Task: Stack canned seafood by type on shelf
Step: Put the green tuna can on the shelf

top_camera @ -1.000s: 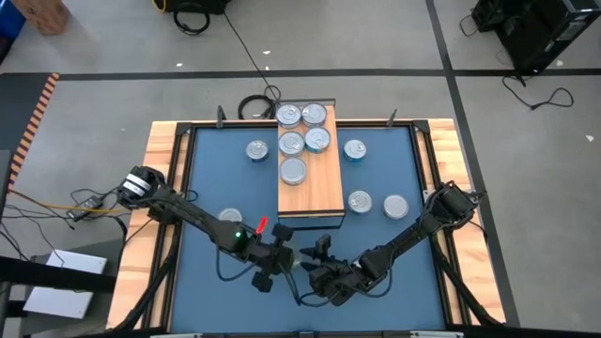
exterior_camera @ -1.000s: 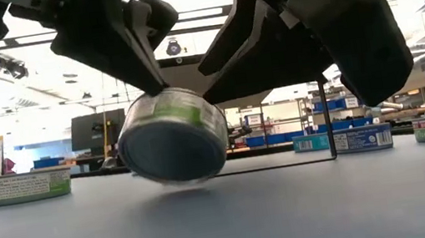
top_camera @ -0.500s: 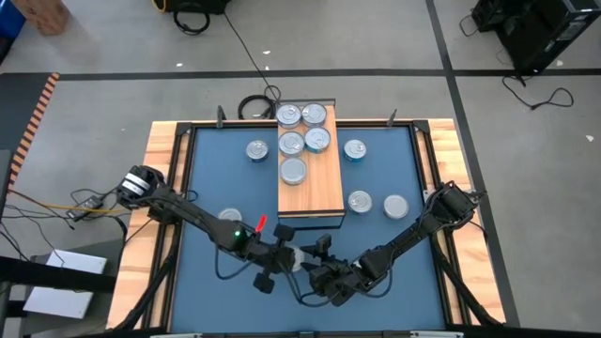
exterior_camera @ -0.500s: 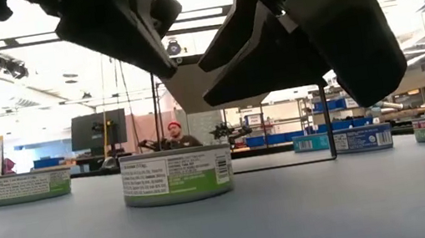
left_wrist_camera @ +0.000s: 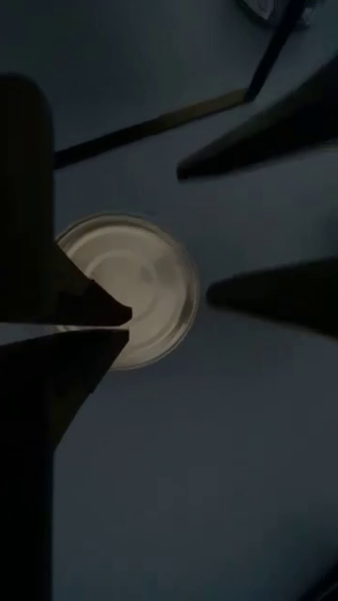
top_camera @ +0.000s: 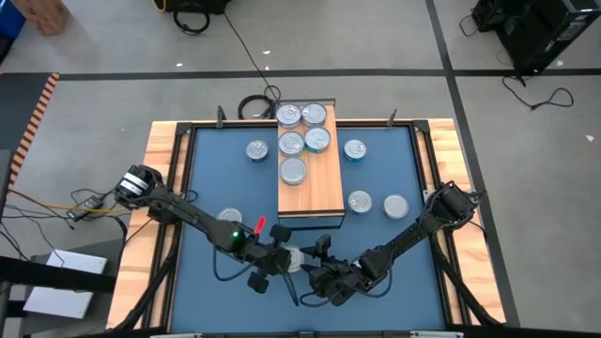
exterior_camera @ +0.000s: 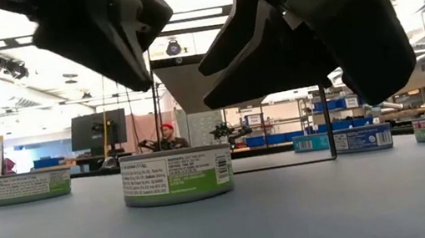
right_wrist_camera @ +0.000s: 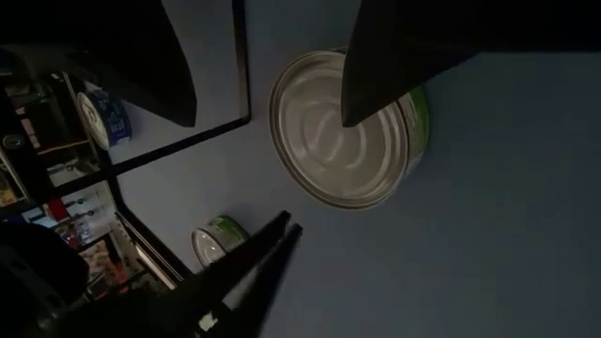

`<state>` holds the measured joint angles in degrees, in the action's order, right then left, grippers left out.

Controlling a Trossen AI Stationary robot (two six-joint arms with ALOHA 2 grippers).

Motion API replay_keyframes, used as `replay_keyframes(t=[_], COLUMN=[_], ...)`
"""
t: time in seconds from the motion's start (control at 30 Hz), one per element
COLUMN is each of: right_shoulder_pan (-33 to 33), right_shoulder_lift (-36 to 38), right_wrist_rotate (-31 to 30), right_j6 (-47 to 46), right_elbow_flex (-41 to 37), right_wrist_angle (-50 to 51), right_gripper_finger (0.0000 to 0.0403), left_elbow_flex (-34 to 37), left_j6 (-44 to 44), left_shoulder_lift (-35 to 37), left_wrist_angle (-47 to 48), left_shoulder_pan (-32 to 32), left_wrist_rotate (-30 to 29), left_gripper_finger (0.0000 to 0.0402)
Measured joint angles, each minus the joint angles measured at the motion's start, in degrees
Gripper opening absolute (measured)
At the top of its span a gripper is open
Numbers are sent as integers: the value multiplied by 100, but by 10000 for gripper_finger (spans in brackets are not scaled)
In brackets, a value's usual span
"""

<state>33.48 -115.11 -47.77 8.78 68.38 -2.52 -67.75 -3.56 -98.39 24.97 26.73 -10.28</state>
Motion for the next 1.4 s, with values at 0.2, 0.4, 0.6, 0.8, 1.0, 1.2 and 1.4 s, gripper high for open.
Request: replay_keyframes(t=[0.2,0.4,0.6,0.8,1.0,1.2,1.4], right_shoulder_pan=[-3,-26,-58,-62,-62,-62,-62], right_shoulder_lift=[0,0,0,0,0,0,0], right_wrist_rotate=[0,13,17,17,17,15,15], right_j6=[-5,-13,-22,-21,-22,-22,-22], right_elbow_flex=[0,0,0,0,0,0,2], right_wrist_angle=[2,5,13,20,37,43,116], right_gripper_finger=[272,271,271,270,268,268,268], left_elbow_flex=[54,150,311,419,429,429,427], left_j6=[-75,-53,-218,-417,-1496,-2286,-2473], left_shoulder_lift=[-33,-35,-35,-39,-40,-302,-581], left_wrist_angle=[76,90,9,9,1,-65,-185], left_shoulder_pan=[69,75,75,122,317,359,362], left_wrist_rotate=[0,-83,-204,-173,-206,-550,-761], left_gripper_finger=[66,112,134,136,135,124,95])
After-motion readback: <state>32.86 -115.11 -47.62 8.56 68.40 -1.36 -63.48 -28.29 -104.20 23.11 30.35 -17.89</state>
